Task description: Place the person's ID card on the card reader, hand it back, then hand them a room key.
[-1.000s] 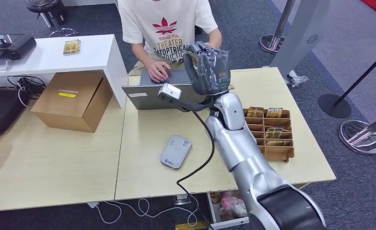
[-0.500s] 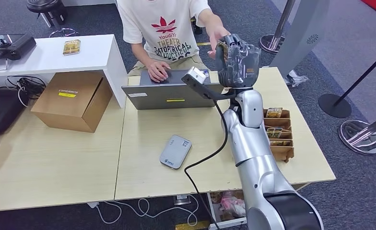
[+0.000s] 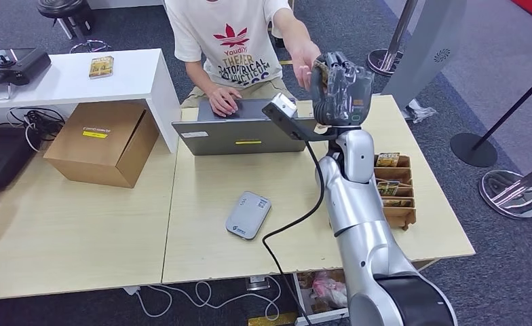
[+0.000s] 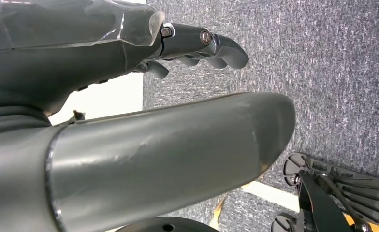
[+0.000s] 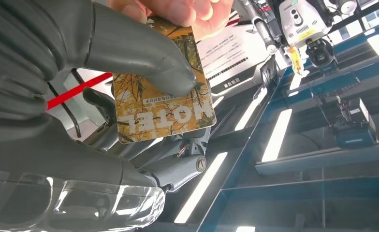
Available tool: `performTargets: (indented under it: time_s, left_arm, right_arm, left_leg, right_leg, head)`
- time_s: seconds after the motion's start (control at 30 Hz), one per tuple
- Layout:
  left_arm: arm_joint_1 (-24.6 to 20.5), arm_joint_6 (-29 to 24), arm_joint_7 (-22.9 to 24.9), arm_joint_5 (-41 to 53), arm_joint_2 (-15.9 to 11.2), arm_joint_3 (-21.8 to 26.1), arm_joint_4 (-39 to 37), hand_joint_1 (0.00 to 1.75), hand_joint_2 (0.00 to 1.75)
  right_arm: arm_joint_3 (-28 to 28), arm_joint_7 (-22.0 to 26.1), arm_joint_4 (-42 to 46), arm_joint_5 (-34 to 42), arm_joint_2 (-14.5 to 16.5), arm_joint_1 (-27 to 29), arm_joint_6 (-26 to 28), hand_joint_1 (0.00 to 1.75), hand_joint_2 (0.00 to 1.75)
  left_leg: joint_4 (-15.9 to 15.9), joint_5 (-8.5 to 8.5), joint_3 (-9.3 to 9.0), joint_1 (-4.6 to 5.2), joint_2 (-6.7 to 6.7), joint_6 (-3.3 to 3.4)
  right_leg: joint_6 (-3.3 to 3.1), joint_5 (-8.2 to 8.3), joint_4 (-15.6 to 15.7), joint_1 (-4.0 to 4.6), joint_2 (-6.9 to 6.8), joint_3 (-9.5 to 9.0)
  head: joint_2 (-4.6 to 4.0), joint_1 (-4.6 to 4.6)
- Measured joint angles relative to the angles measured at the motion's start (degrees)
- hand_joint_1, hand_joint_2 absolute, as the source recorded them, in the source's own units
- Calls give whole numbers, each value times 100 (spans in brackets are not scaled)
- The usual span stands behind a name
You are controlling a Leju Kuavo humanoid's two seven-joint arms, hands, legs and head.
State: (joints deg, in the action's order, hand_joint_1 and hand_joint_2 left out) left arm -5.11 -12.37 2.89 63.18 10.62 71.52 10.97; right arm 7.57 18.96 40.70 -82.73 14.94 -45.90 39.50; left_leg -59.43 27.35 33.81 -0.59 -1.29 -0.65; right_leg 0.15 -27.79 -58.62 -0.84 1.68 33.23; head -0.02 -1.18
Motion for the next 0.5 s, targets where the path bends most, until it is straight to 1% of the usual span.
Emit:
performTargets:
  time_s: [0.03, 0.07, 0.1, 0.17, 0.2, 0.23, 0.5]
  left_arm:
    - [0, -10, -1, -4, 4, 0, 0, 0, 0]
    - [0, -16, -1, -7, 8, 0, 0, 0, 0]
    - [1, -21, -1, -9, 11, 0, 0, 0, 0]
    - [1, -25, -1, -11, 15, 0, 0, 0, 0]
    - [1, -27, -1, -11, 16, 0, 0, 0, 0]
    - [2, -28, -1, -12, 16, 1, 0, 0, 0]
    - [4, -34, -2, -12, 14, 1, 0, 0, 0]
  right_arm:
    - [-1, -11, -10, -8, 1, 6, 0, 171, 175]
    - [-1, -21, -19, -14, 1, 11, 0, 162, 175]
    - [-1, -35, -29, -18, 2, 16, 0, 132, 175]
    - [-1, -66, -53, -21, 3, 23, 0, 48, 175]
    - [-1, -81, -67, -22, 3, 26, 0, 14, 175]
    - [-1, -96, -84, -21, 3, 29, 0, 0, 175]
    - [-5, -195, -235, -23, 3, 33, 0, 0, 175]
  left_leg:
    - [0, 0, 0, 0, 0, 0]
    - [0, 0, 0, 0, 0, 0]
    - [0, 0, 0, 0, 0, 0]
    - [0, 0, 0, 0, 0, 0]
    - [0, 0, 0, 0, 0, 0]
    - [0, 0, 0, 0, 0, 0]
    - [0, 0, 0, 0, 0, 0]
  right_leg:
    - [0, 0, 0, 0, 0, 0]
    - [0, 0, 0, 0, 0, 0]
    - [0, 0, 0, 0, 0, 0]
    - [0, 0, 0, 0, 0, 0]
    - [0, 0, 0, 0, 0, 0]
    - [0, 0, 0, 0, 0, 0]
    - [0, 0, 0, 0, 0, 0]
  head:
    - [0, 0]
    - [0, 0]
    - [0, 0]
    - [0, 0]
    - [0, 0]
    - [0, 0]
    - [0, 0]
